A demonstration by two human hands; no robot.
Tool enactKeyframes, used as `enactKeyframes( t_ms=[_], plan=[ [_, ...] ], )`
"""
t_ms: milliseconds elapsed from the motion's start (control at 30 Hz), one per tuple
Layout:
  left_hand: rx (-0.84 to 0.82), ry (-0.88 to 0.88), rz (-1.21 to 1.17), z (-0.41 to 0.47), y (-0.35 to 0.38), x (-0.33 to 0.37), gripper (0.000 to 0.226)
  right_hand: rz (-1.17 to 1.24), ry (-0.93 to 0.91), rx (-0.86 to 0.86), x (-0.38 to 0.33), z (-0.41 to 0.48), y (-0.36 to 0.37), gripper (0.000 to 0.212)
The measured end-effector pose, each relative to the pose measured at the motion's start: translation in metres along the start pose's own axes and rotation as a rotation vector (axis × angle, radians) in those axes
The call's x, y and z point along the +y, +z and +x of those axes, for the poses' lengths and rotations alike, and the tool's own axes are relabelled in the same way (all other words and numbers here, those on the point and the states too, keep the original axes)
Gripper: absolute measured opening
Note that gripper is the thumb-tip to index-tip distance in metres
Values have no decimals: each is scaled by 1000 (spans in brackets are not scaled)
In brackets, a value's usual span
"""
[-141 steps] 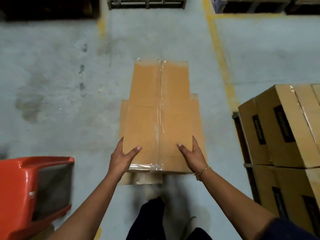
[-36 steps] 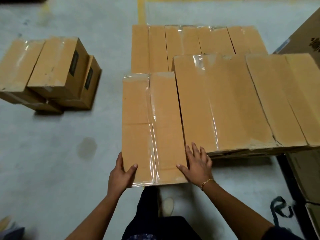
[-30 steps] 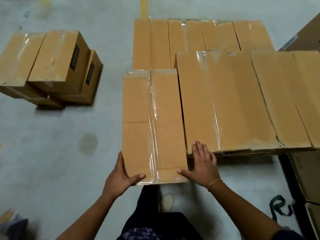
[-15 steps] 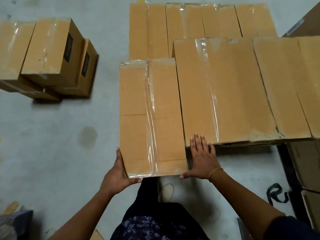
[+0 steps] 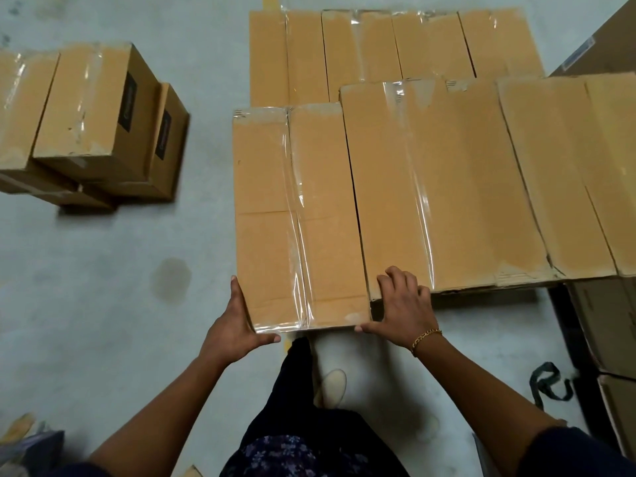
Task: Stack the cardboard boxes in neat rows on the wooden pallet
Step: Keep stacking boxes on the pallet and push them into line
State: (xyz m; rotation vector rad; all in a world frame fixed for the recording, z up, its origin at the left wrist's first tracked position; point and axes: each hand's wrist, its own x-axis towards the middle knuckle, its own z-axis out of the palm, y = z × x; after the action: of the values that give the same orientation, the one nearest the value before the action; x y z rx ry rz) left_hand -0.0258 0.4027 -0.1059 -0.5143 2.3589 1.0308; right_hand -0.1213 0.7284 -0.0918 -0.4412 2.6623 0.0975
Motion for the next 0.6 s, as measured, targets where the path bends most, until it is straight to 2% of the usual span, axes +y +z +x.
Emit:
enactKeyframes(
  t_ms=[200,267,400,467,600],
  plan=[
    [17,13,-10,21,-13,5,151,17,31,87,-3,10,-5,99],
    [10,26,-5,27,-15,7,152,40,47,116,-3,12,-4,103],
    [16,3,-31,26,-13,2,158,36,54,84,-4,11,4,133],
    [26,-16,-60,24,-9,0,154,43,62,56,-5,13,6,136],
    [54,-6,-110,26,-2,-1,133,42,76,47,-6,16,7,131]
  ],
)
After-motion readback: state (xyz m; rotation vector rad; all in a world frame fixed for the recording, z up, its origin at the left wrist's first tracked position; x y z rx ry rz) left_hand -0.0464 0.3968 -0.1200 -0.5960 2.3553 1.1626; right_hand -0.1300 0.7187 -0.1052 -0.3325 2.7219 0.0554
